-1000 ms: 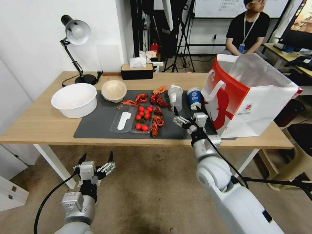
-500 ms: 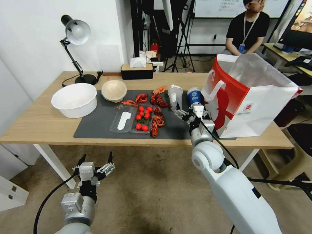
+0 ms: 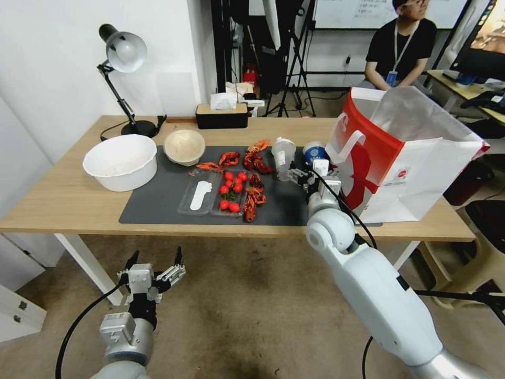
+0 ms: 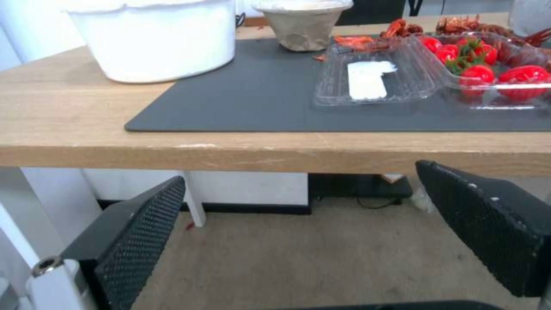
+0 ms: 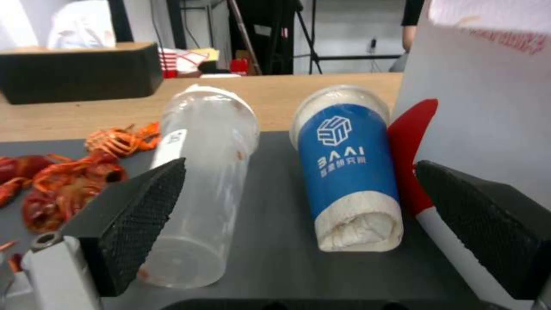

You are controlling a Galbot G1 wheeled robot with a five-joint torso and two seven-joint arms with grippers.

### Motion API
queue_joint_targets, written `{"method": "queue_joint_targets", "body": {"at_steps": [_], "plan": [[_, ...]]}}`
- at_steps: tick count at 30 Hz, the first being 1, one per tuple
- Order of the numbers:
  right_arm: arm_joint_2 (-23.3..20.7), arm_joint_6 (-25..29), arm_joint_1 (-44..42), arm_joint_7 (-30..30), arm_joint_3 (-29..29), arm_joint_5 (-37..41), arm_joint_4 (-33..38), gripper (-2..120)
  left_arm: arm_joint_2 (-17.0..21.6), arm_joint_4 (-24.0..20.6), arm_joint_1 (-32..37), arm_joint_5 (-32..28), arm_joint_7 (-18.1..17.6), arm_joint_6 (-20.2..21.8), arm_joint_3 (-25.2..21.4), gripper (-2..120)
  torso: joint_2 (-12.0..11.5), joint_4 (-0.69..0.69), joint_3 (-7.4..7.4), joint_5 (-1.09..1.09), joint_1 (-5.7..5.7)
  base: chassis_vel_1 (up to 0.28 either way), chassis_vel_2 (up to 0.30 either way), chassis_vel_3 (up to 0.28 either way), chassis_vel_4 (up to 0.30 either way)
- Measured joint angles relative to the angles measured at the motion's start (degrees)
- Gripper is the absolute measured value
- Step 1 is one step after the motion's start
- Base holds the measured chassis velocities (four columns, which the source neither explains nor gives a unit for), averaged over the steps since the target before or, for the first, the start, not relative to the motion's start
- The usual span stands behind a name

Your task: Pick up the trash from the table and place it into the takeout bag.

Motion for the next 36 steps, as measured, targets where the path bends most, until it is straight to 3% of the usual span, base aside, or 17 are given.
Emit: {"method": "queue_joint_targets", "body": {"at_steps": [20, 36], "plan": [[1.85, -4.71, 5.32, 7.23, -0.54, 5.51, -5.99, 100, 0.08, 0.30, 0.02, 0.02, 0.00, -0.12, -0.04, 100, 0.00, 0.00, 0.00, 0.00, 0.00, 0.000, 0.000, 0.000, 0.000], [3.41, -5.96, 7.96, 6.25, -1.37, 6.80, -10.39, 100, 0.32, 0.28, -0.19, 0.02, 0.00, -0.33, -0.05, 100, 0.00, 0.00, 0.00, 0.00, 0.00, 0.000, 0.000, 0.000, 0.000]]}}
